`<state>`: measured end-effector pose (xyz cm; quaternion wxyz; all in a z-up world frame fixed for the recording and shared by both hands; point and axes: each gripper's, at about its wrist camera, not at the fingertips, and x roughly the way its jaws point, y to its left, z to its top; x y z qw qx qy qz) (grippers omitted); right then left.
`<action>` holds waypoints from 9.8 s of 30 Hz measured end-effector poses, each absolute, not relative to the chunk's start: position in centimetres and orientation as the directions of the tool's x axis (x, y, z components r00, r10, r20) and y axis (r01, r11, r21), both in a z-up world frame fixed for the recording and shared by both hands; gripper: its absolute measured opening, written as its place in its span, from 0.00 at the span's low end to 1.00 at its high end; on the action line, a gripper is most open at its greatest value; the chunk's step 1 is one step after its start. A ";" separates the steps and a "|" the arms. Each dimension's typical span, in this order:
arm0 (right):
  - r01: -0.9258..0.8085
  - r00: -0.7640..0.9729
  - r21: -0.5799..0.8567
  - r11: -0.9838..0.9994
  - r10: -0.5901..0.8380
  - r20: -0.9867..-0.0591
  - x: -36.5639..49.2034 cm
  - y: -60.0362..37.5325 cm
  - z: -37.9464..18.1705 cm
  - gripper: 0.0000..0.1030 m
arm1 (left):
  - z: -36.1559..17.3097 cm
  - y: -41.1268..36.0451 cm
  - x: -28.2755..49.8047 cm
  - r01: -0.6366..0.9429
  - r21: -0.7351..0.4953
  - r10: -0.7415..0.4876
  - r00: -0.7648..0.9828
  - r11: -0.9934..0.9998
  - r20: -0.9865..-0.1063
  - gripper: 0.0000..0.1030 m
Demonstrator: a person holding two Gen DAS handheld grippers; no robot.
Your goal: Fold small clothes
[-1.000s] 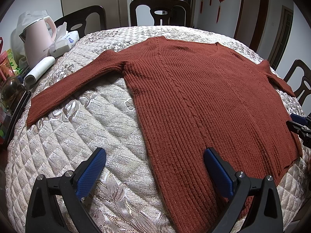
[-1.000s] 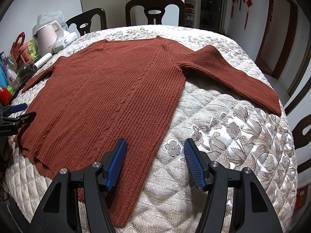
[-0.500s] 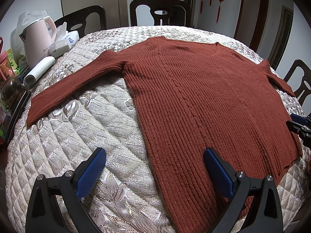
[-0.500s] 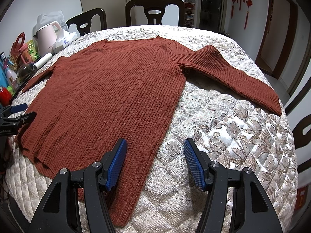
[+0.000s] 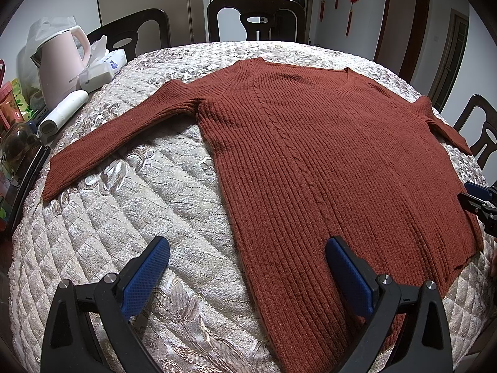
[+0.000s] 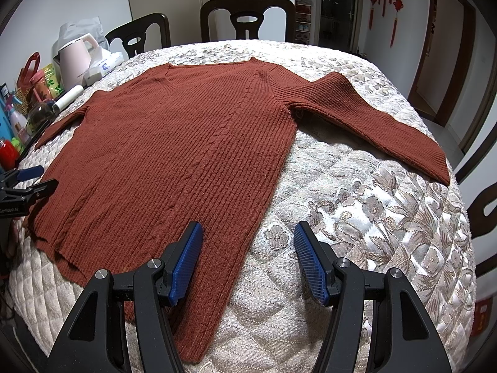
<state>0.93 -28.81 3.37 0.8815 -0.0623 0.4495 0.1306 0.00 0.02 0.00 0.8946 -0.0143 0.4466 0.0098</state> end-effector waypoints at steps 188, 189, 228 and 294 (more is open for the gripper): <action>0.330 0.703 0.566 0.755 0.203 -0.682 11.5 -45.4 3.5 0.43 | 0.6 -0.2 8.5 0.131 -0.122 -0.178 0.630 0.984 -0.756 0.56; 0.334 0.704 0.564 0.755 0.198 -0.682 11.8 -45.6 3.6 0.38 | 0.6 -0.2 8.5 0.133 -0.124 -0.180 0.630 0.983 -0.756 0.57; -0.390 0.472 0.330 0.860 0.494 -0.730 10.2 -24.8 5.0 0.23 | 3.2 -4.7 14.4 0.267 -0.305 -0.404 0.543 0.914 -0.736 0.58; -0.300 0.557 0.074 0.951 0.237 -0.796 14.9 -28.5 3.7 0.17 | 0.9 3.7 13.8 0.103 -0.074 -0.124 0.661 0.992 -0.740 0.28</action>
